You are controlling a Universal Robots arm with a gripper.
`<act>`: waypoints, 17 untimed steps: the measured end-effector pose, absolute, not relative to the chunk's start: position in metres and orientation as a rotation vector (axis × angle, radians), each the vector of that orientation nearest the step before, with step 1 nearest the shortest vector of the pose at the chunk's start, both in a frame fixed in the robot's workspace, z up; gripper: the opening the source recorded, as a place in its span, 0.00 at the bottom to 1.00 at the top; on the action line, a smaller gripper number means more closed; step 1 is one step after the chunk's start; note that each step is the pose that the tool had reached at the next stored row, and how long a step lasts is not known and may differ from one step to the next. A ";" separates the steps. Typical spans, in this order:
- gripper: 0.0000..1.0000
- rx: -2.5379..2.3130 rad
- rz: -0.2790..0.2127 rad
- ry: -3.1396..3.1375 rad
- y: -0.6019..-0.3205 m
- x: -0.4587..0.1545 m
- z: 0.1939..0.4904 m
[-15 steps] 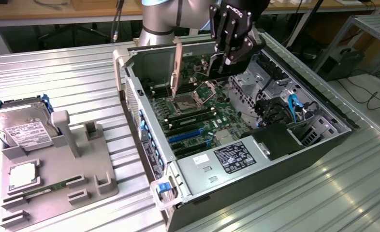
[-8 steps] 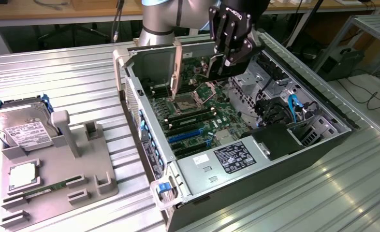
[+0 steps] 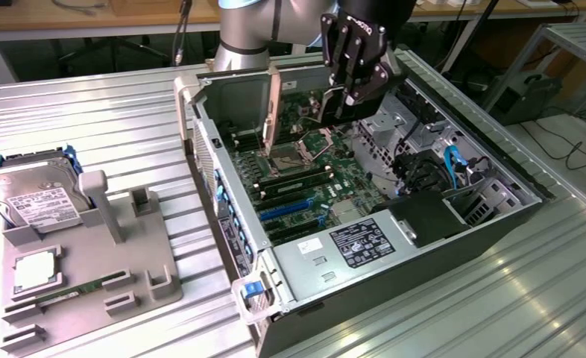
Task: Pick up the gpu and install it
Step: 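Insert the gpu into the slot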
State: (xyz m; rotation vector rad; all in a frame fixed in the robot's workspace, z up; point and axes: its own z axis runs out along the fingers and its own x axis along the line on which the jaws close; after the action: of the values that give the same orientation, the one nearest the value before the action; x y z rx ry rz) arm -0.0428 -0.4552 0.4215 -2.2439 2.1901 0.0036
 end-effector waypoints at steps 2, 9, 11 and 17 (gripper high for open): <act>0.27 -2.246 0.004 2.188 -0.455 -0.043 0.420; 0.27 -2.250 0.004 2.184 -0.455 -0.043 0.415; 0.27 -2.250 0.003 2.184 -0.455 -0.043 0.413; 0.27 -2.243 -0.002 2.195 -0.455 -0.043 0.405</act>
State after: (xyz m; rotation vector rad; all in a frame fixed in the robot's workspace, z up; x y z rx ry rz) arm -0.0428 -0.4552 0.4047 -2.2432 2.1946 -0.0017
